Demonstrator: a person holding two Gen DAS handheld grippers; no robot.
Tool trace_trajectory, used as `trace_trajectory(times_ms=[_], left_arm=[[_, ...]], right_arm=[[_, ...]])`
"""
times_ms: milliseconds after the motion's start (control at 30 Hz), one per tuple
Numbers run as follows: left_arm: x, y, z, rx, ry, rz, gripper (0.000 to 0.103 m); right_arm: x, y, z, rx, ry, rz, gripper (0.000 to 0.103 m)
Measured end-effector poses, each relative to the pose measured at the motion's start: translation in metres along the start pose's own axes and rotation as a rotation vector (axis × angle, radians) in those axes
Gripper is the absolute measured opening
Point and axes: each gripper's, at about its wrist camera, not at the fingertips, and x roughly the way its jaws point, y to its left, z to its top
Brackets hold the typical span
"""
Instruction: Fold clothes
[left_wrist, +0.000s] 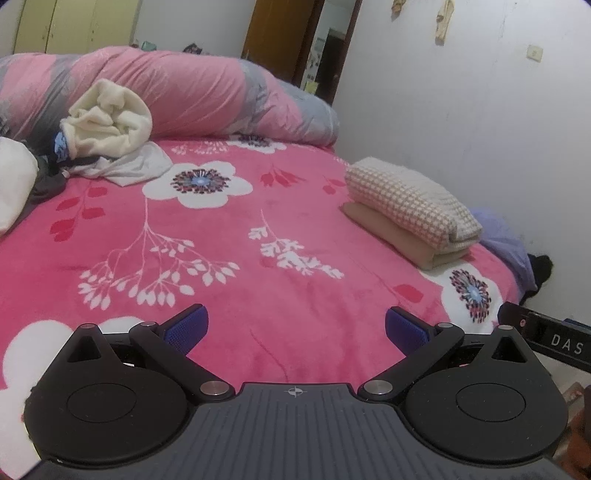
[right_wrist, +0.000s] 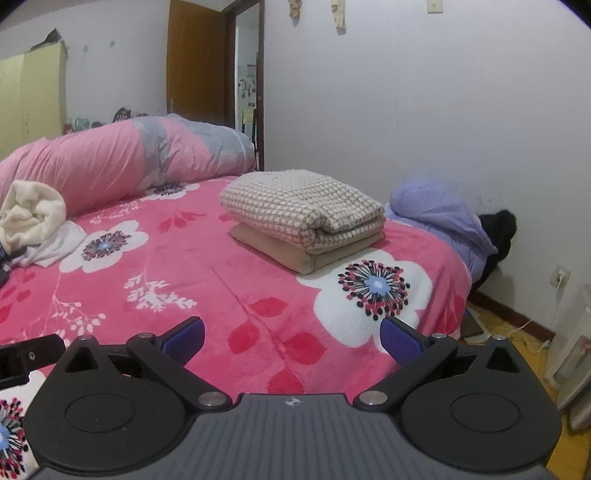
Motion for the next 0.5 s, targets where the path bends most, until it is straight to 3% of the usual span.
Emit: trace_trajectory(times_ms=[500], left_arm=[[0.0074,-0.0074,0.0032,0.049,0.021,0.055,0.103]], right_arm=[[0.0064,0.0067,0.0084,-0.024,0.019,0.007,0.103]])
